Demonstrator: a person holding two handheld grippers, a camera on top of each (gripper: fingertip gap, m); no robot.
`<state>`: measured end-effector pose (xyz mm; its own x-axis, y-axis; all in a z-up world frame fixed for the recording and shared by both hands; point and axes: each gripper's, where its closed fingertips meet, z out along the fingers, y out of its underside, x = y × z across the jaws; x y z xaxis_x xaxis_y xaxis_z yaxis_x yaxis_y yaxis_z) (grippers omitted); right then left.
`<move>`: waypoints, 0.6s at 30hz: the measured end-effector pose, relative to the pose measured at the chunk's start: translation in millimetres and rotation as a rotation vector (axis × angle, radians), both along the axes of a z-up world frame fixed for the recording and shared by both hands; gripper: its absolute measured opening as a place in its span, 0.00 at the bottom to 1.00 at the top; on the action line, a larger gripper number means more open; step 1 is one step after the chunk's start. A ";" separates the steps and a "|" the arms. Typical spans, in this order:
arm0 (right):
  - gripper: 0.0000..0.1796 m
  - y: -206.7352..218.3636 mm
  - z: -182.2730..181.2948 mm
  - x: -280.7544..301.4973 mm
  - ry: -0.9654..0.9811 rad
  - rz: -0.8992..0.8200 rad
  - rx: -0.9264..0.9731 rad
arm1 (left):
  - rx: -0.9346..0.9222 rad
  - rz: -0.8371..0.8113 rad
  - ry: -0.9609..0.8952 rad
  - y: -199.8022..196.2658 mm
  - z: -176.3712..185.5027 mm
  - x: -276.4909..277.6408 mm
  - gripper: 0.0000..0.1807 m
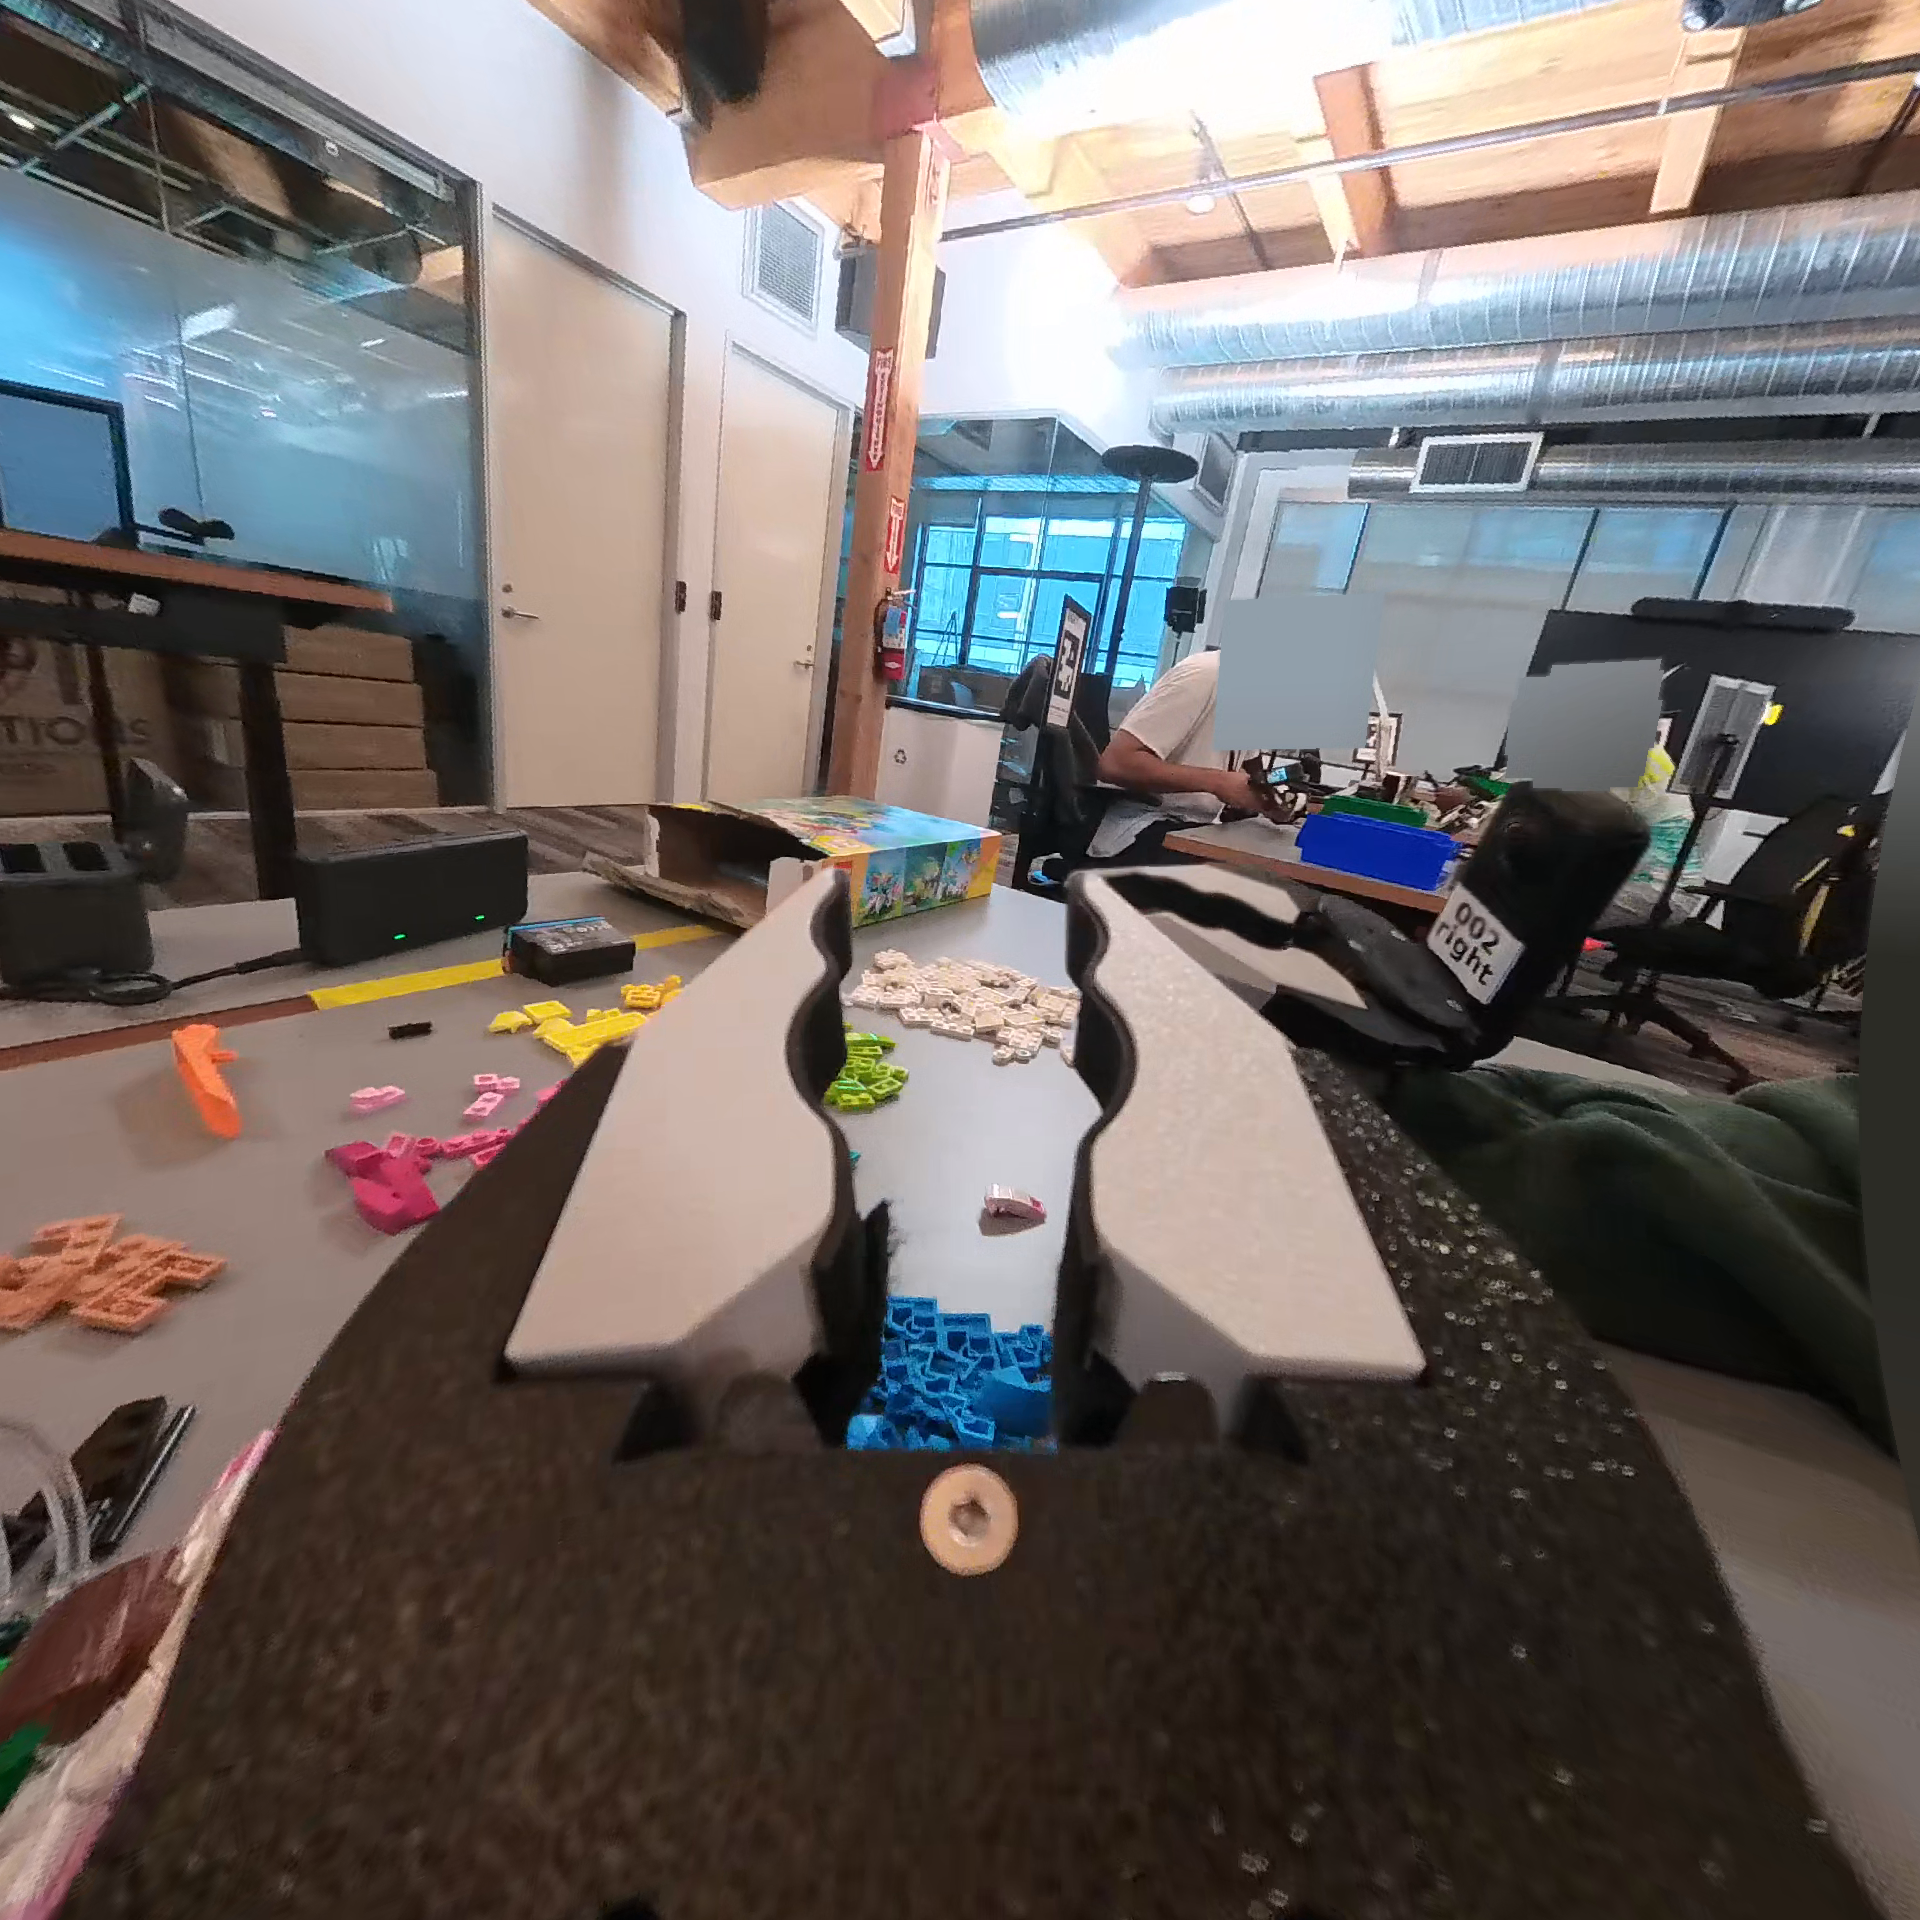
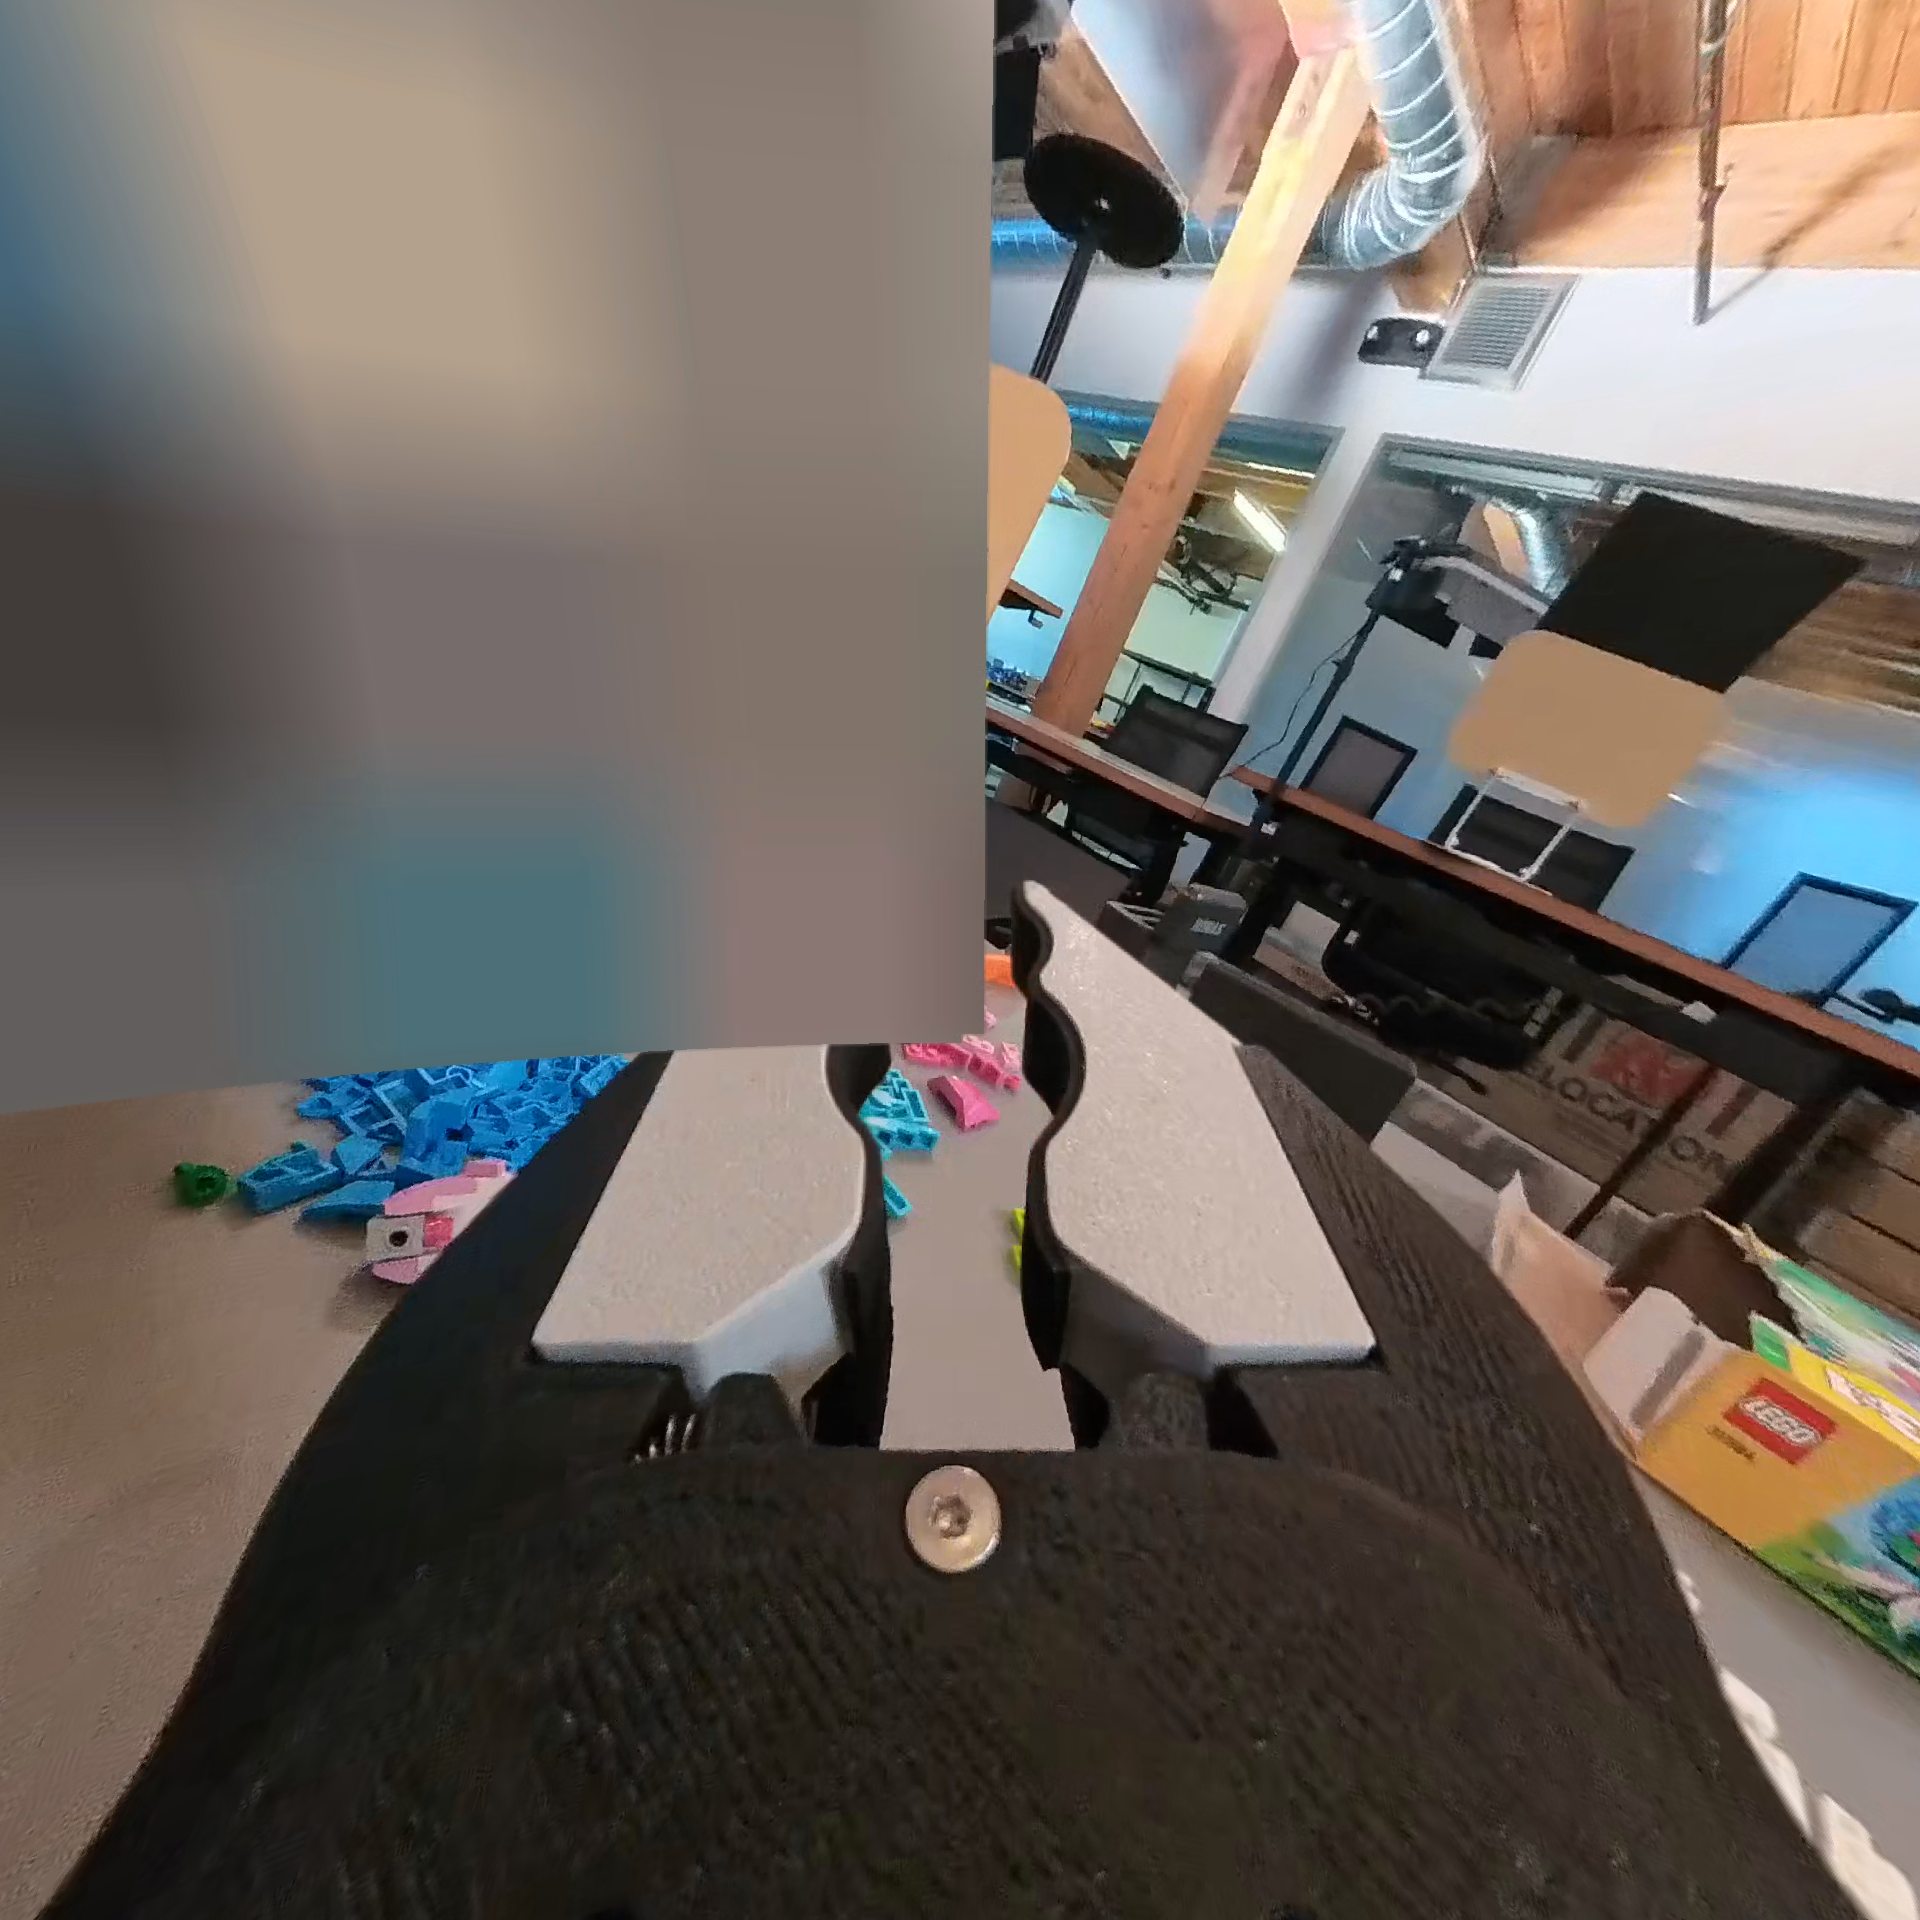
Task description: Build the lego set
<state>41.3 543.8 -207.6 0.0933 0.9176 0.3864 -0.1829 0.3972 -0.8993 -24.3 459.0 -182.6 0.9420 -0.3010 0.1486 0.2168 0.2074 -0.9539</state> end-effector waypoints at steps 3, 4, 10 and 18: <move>0.09 -2.0 -2.7 -1.7 -0.016 -0.004 0.027 | 0.003 -0.001 0.010 0.0 0.1 2.3 0.21; 0.09 -2.1 -3.3 -2.1 -0.020 -0.008 0.034 | 0.002 -0.001 0.013 0.0 0.0 2.8 0.21; 0.08 -26.6 -21.3 -4.7 -0.189 0.187 -0.018 | -0.003 0.002 0.008 0.7 -0.9 1.8 0.20; 0.19 -78.2 -89.5 4.9 -0.718 0.452 -0.081 | -0.026 -0.023 0.027 3.4 -4.7 10.5 0.19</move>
